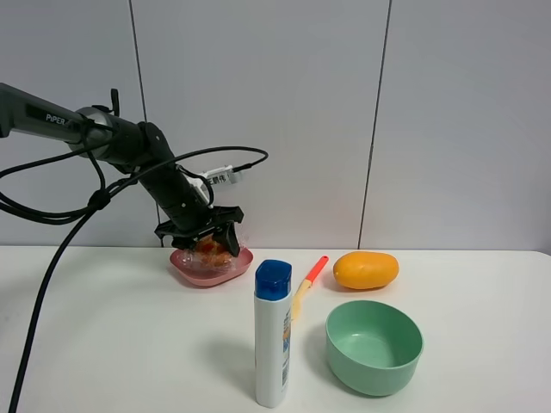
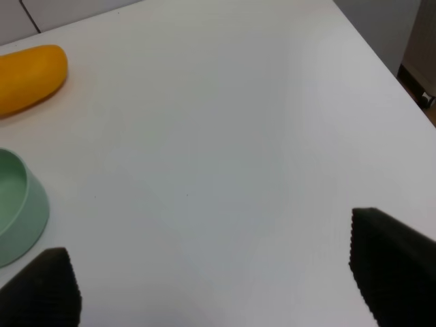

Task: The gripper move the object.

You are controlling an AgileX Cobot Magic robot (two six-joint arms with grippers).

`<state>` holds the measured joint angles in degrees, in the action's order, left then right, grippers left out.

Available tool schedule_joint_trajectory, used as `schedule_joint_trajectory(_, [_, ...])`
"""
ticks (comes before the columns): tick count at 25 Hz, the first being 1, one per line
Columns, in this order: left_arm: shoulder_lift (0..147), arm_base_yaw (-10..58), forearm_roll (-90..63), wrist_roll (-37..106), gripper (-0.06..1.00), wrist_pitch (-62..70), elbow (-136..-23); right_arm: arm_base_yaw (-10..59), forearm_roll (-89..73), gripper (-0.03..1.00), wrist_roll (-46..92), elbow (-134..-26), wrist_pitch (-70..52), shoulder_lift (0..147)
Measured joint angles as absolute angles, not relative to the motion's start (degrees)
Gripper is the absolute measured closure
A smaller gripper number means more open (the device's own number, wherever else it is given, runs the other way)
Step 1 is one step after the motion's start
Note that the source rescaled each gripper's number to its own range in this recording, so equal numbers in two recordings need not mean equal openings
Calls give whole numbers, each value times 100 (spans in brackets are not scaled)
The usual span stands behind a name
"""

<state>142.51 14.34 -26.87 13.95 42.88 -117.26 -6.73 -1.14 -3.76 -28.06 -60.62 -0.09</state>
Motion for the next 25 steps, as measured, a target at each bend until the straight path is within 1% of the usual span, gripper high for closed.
schedule_joint_trajectory(4, [14251, 1444, -2807, 1739, 35, 4208, -11726, -673, -114, -3, -376, -2806, -6062, -9])
schedule_joint_trajectory(5, [14251, 1444, -2815, 1797, 30, 4208, -11726, -673, -114, -3, -376, -2806, -6062, -9])
schedule_joint_trajectory(7, [14251, 1457, -2847, 1870, 25, 4203, -11726, -673, -114, -3, -376, -2806, -6062, -9])
schedule_joint_trajectory(11, [14188, 1547, -2836, 1895, 24, 4377, -11726, -673, -114, -3, -376, -2806, -6062, -9])
schedule_joint_trajectory(14, [13948, 1635, -2518, 1889, 23, 4647, -11827, -673, -114, -3, -376, -2806, -6062, -9])
schedule_joint_trajectory(25, [12266, 1904, 102, 1236, 24, 6359, -13201, -673, -114, -3, -376, -2806, -6062, -9])
